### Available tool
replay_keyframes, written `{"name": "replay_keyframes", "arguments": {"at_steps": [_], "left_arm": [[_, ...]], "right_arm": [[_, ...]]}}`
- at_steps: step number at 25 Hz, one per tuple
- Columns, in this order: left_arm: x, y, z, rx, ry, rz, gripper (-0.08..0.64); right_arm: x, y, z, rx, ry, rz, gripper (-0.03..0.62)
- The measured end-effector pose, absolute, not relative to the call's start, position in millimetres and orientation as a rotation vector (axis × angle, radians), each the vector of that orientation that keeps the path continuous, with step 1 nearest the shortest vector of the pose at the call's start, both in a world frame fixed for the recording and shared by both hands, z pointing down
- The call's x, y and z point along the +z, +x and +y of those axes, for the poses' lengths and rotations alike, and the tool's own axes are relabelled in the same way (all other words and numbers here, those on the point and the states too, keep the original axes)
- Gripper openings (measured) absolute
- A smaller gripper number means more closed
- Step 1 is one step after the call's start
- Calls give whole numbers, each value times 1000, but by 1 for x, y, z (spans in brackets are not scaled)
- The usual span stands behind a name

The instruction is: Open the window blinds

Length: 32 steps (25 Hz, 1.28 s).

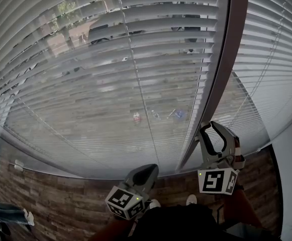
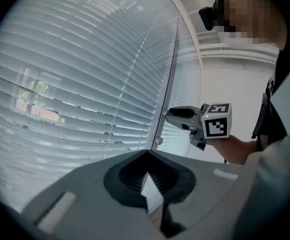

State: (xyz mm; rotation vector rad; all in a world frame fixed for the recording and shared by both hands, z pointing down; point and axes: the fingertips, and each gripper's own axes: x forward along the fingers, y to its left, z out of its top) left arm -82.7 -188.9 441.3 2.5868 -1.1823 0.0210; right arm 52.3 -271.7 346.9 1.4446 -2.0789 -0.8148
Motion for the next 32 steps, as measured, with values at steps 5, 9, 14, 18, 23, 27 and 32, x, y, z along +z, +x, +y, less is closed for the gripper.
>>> {"name": "replay_keyframes", "arguments": {"at_steps": [5,9,14,18,23,27,32], "left_arm": [[443,-86,-187,31,2580,-1190,1],[444,-85,-187,32,2577,-1186,1],[442,-88,-182,33,2576,-1185,2],[446,-89,-183,39,2569,-1191,1],[444,-90,-180,40,2573,-1186,2],[446,-87,-188,42,2570,-1190,0],[446,-87,-188,39,2574,-1187,2]], "right_arm": [[339,55,-268,-418,1583,-2464,221],[343,60,-272,-240,1577,-2571,211],[347,60,-272,44,1598,-2678,172],[350,60,-274,69,1603,-2686,169],[349,59,-271,74,1620,-2683,159],[350,62,-279,66,1611,-2682,155],[350,61,-278,23,1597,-2660,155]]}}
